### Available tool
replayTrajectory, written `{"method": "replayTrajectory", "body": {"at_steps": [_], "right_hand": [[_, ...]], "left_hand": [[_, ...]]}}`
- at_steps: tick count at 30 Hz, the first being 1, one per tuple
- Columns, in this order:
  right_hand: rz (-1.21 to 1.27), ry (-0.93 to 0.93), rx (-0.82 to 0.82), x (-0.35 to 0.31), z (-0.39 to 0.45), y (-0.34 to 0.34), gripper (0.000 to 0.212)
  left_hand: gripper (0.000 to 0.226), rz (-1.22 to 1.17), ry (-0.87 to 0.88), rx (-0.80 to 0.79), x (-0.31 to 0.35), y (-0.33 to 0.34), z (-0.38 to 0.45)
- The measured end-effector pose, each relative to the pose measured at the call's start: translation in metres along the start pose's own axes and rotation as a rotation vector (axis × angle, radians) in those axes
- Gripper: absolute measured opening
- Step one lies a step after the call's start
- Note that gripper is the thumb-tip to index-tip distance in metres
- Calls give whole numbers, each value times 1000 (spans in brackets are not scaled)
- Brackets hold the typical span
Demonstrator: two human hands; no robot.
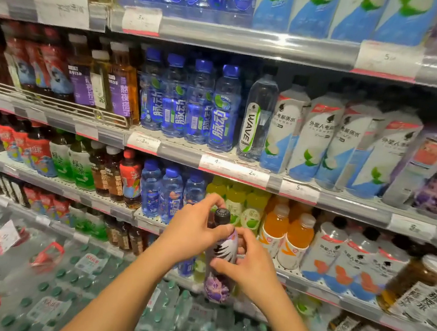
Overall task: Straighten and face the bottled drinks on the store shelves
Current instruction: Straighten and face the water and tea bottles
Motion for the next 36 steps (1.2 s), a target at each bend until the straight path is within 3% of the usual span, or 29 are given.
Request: {"method": "replayTrajectory", "body": {"at_steps": [8,12,17,22,25,32,36], "right_hand": [[-61,22,176,3,-57,-87,58],[-36,43,269,4,-86,-131,53],[-8,22,439,2,-122,-177,50],[-6,7,613,2,-150,-222,61],[-31,-21,710,-2,-162,-251,50],[-149,-106,846,-27,-162,-324,45],[-186,-159,855,-40,-150,-361,57]], "left_hand": [[34,-77,224,-95,94,34,7],[46,-96,298,-189,139,43,8],[42,0,412,-81,190,43,13],[56,-113,504,-135,234,49,21],[45,66,545,-112,253,65,36],[74,539,486,-127,270,118,64],[79,578,399,-121,272,144,68]]}}
Point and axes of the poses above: each hand's wrist, its own z-axis towards the middle knuckle, its own y-axis out of the palm, x = y × z, the point moved 1 cm from there along z, towards the middle knuckle, and after that the axes turned 13 degrees about z, right-handed, at the moved point
